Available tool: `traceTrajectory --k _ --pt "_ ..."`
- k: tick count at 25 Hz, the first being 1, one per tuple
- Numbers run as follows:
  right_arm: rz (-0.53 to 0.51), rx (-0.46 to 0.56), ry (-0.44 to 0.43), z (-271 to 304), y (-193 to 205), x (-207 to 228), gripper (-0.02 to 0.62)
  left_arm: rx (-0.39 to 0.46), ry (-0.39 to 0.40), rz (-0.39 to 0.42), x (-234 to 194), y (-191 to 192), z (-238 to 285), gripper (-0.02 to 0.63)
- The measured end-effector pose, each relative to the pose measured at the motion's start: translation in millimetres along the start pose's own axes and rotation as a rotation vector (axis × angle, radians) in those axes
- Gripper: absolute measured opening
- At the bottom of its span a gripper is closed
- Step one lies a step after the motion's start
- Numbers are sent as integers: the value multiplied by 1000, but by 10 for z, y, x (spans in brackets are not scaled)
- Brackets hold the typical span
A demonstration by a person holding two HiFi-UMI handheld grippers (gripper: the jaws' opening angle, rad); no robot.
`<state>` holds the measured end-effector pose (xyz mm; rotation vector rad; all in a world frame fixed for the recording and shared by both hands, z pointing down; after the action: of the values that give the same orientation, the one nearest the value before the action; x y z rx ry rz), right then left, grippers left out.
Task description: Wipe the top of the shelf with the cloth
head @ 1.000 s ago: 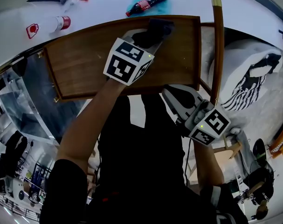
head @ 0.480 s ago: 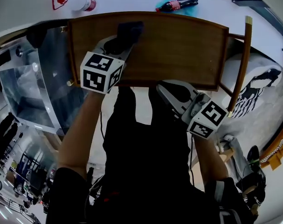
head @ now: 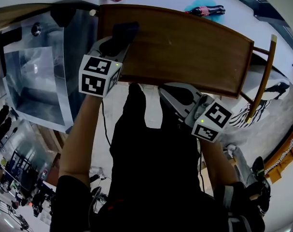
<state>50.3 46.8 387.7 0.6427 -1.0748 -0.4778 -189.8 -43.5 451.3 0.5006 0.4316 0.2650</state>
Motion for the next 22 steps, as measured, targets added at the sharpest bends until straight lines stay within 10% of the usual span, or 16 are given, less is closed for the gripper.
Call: traceTrajectory --k 22 --pt "17 -21 9 377 -12 -29 5 -134 -46 5 -604 277 23 132"
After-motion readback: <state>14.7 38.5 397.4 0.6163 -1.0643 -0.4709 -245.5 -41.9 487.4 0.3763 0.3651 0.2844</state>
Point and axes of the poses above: the fingertips, and each gripper's own axes: z forward along the fingers, x to its right, y out of its underside, the point moved 10 cm from there along -z, backward along the fingers, and after that the axes turned 12 degrees about -z, right-handed, at the moved point
